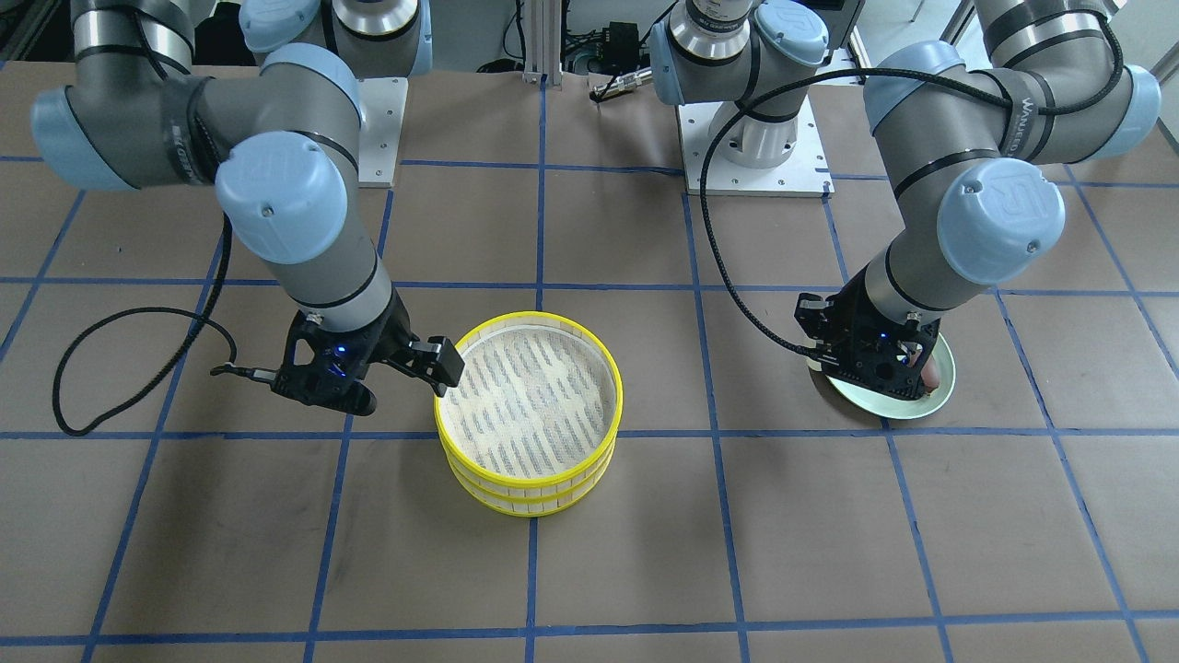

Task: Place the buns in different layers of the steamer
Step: 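Carry the white bun to the steamer while the right grips the top tier, then lift the top tier aside with the right while the left drops the bun, then restack the top tier with the right gripper while the left withdraws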

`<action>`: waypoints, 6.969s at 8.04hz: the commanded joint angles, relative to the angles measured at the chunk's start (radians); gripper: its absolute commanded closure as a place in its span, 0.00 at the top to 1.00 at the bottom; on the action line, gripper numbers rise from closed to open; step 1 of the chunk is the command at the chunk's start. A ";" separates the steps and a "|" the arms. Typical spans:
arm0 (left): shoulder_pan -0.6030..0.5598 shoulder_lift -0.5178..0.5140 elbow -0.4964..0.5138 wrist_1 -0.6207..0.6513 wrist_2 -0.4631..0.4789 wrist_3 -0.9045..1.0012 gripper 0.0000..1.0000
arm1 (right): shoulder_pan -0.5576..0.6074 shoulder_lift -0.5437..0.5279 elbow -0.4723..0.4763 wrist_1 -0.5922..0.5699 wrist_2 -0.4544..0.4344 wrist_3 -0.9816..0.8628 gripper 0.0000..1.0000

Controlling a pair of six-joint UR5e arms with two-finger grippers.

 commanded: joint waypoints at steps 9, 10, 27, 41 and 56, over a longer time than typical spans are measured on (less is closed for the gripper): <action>-0.159 0.083 0.001 -0.022 -0.079 -0.208 0.00 | 0.052 0.063 0.035 -0.072 0.011 0.037 0.15; -0.159 0.082 0.001 -0.022 -0.094 -0.210 0.00 | 0.055 0.063 0.035 -0.073 0.011 0.037 0.08; -0.360 -0.220 0.002 0.609 -0.380 -0.541 0.00 | -0.293 -0.410 0.006 0.481 -0.126 -0.503 0.03; -0.359 -0.225 0.008 0.628 -0.377 -0.587 0.92 | -0.293 -0.407 -0.002 0.539 -0.129 -0.490 0.03; 0.158 0.033 -0.006 0.051 -0.090 -0.018 1.00 | 0.049 0.073 -0.264 0.278 -0.081 -0.072 0.04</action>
